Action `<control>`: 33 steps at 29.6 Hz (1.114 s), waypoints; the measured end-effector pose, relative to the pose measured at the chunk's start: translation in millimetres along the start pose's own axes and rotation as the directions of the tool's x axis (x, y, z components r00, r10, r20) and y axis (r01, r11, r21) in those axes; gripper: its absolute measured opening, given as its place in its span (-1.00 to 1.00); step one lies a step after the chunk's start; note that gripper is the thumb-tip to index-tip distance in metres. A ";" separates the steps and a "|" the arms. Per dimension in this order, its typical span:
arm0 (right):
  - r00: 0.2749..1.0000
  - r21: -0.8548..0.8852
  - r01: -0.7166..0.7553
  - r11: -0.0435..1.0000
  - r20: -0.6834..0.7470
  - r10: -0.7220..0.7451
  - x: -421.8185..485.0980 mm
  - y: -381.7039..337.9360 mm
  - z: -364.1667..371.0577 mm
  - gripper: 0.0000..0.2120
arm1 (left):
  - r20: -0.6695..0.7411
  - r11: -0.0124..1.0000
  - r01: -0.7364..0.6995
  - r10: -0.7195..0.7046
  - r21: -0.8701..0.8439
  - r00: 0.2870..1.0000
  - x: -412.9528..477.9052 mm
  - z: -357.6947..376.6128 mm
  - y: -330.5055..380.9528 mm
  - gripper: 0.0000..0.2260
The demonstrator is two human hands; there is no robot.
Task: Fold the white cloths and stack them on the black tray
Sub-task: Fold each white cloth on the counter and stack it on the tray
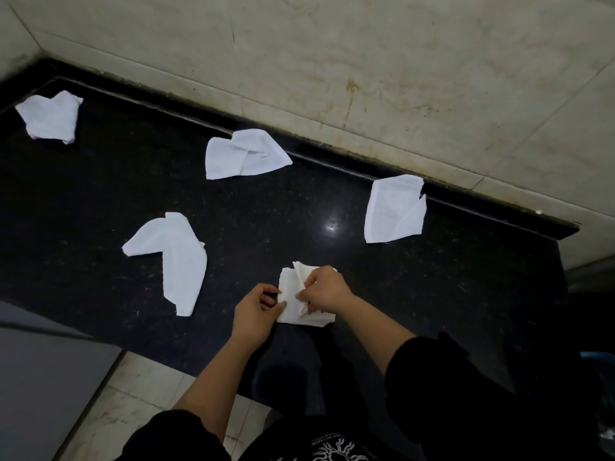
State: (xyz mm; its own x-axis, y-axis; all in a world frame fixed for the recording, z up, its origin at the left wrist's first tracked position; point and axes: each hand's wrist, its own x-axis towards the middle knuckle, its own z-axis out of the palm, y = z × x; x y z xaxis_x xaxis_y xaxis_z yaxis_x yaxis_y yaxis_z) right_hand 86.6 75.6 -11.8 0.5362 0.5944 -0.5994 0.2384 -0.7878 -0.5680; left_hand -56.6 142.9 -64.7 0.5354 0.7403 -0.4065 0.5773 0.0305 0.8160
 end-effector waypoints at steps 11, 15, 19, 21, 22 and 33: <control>0.998 -0.013 0.029 0.999 0.052 -0.029 4.4 1.9 26.3 -0.94 | 0.101 0.993 0.054 -0.044 -0.102 0.994 7.1 -8.0 -1.3 -0.89; 0.997 0.137 0.053 0.989 0.046 -0.060 -0.7 5.8 12.5 -0.88 | 0.103 0.989 0.078 -0.065 -0.125 0.993 6.0 -7.7 2.1 -0.86; 0.987 0.220 0.123 0.968 -0.124 -0.097 -13.4 23.5 -20.0 -0.92 | 0.092 0.995 0.061 -0.054 -0.075 0.994 4.2 -7.3 4.7 -0.78; 0.987 0.070 0.137 0.988 -0.091 -0.131 -24.6 38.7 -30.4 -0.84 | 0.083 0.999 0.044 -0.042 -0.018 0.996 6.1 -6.1 3.5 -0.74; 0.990 -0.024 0.131 0.991 -0.048 -0.132 -29.7 45.1 -30.8 -0.75 | 0.074 0.999 0.039 -0.039 0.006 0.996 6.4 -6.3 2.9 -0.72; 0.978 -0.405 -0.004 0.914 -0.193 -0.081 -44.4 70.7 28.0 -0.69 | 0.039 0.995 -0.004 0.000 0.100 0.999 5.9 -0.6 5.0 -0.74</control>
State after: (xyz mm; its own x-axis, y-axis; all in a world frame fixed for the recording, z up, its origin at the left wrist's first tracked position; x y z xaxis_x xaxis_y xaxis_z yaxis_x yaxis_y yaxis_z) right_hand 57.0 -2.0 -41.1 0.6614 0.6137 -0.4312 0.5436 -0.7883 -0.2881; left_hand -50.9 147.8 -62.9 0.5590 0.7136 -0.4223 0.6340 -0.0396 0.7724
